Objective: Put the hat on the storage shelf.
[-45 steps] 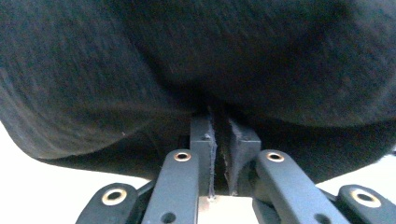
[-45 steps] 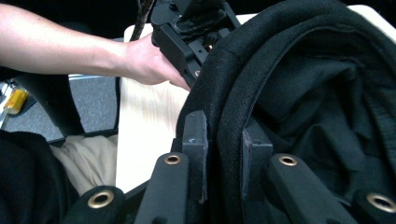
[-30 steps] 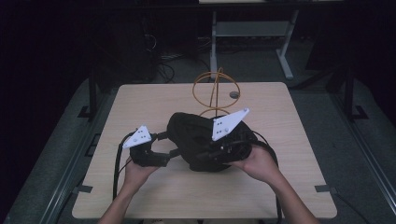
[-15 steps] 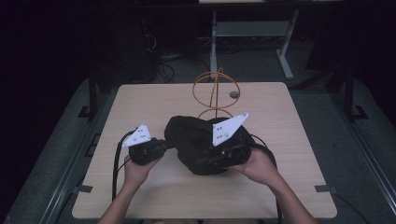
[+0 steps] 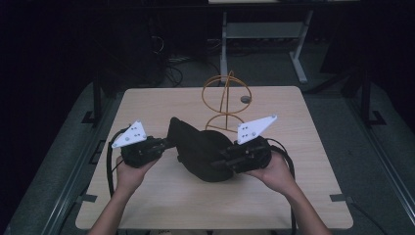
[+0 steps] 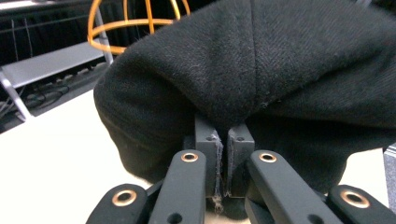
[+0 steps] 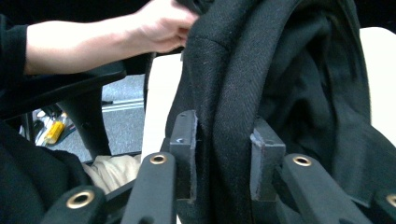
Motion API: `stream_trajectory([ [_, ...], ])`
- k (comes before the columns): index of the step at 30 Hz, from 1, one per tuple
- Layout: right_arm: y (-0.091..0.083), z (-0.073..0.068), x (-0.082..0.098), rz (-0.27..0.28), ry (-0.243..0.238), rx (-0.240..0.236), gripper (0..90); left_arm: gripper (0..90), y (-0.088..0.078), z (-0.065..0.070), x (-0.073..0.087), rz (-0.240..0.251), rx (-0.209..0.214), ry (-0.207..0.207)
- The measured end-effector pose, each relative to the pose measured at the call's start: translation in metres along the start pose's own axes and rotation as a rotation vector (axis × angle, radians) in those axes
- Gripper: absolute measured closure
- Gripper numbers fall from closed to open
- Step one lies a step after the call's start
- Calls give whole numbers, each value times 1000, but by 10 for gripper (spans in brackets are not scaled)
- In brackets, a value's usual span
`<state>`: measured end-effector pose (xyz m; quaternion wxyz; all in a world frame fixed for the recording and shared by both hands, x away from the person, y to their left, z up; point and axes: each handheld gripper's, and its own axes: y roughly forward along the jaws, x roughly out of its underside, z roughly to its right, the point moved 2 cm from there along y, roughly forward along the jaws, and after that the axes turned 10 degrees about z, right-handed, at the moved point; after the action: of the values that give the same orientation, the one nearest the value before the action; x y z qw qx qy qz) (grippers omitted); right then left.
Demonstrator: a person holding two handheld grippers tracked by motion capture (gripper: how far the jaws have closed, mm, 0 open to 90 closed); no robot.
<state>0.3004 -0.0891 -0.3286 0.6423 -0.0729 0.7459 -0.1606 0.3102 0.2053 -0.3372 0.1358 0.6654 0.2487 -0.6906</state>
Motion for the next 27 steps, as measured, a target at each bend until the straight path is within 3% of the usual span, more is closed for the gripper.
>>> stream_trajectory([
  [7, -1, 5, 6, 25, 42, 10, 605, 872, 3, 3, -30, -16, -2, 46],
  [10, -2, 7, 8, 30, 57, 48, 441, 871, 3, 2, -38, -11, 7, 50],
  [13, -5, 9, 12, 24, 83, 59, 363, 873, 0, 2, -42, -6, 13, 57],
  [19, -19, 11, 26, 7, 90, 131, 323, 873, -7, -6, -46, 6, 8, 28],
  [27, -33, 20, 52, -15, 139, 196, 295, 873, -12, -20, -47, -5, 4, -12],
])
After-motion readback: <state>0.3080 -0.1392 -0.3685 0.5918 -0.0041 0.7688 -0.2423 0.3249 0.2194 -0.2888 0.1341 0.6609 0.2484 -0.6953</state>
